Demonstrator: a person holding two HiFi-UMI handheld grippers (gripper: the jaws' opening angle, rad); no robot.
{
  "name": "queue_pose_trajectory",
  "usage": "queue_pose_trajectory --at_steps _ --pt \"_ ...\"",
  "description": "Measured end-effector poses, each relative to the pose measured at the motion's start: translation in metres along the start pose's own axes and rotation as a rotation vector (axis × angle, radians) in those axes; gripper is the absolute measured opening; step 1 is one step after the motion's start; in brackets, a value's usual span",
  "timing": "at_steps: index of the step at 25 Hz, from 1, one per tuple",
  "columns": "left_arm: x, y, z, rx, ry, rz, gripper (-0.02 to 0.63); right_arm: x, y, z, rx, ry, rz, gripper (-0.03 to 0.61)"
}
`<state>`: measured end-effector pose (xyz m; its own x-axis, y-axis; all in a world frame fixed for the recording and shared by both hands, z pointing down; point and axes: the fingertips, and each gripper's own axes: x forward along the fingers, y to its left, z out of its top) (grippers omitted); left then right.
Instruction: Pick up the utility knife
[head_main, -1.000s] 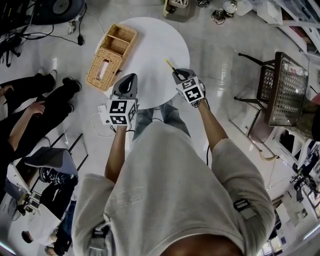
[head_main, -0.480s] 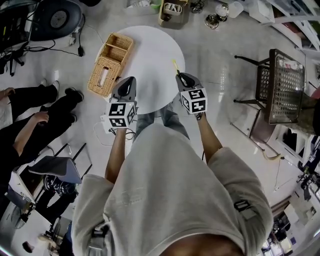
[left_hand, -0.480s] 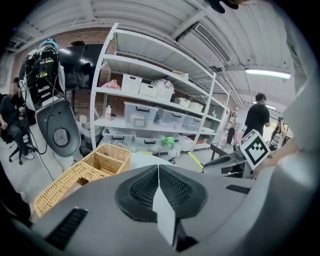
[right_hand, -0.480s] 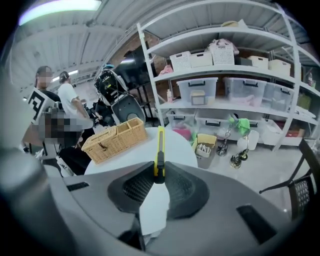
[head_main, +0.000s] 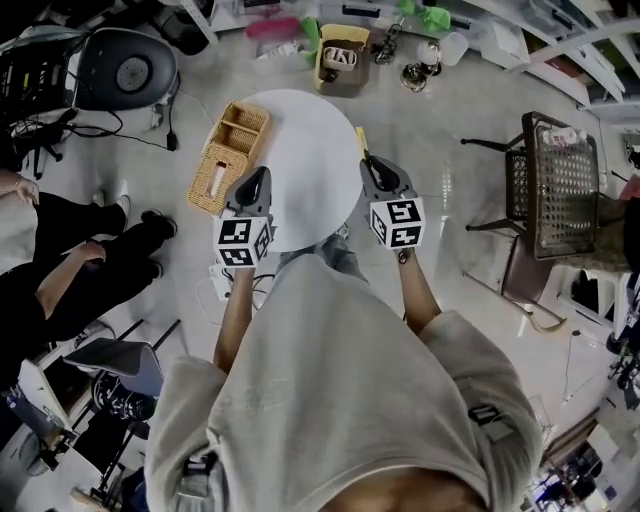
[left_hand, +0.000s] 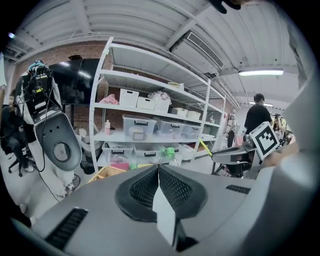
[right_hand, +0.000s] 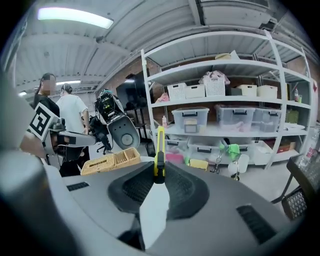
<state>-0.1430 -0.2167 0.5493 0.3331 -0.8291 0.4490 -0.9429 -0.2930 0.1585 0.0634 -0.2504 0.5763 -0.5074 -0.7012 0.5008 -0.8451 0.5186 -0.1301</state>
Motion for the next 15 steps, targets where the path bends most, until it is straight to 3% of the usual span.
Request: queue_pose_trajectory --at_steps 15 --pt "0.001 0.009 0.099 0.097 -0.196 0.013 0.021 -0.012 -0.012 0.099 -0.066 -0.219 -0.045 0.081"
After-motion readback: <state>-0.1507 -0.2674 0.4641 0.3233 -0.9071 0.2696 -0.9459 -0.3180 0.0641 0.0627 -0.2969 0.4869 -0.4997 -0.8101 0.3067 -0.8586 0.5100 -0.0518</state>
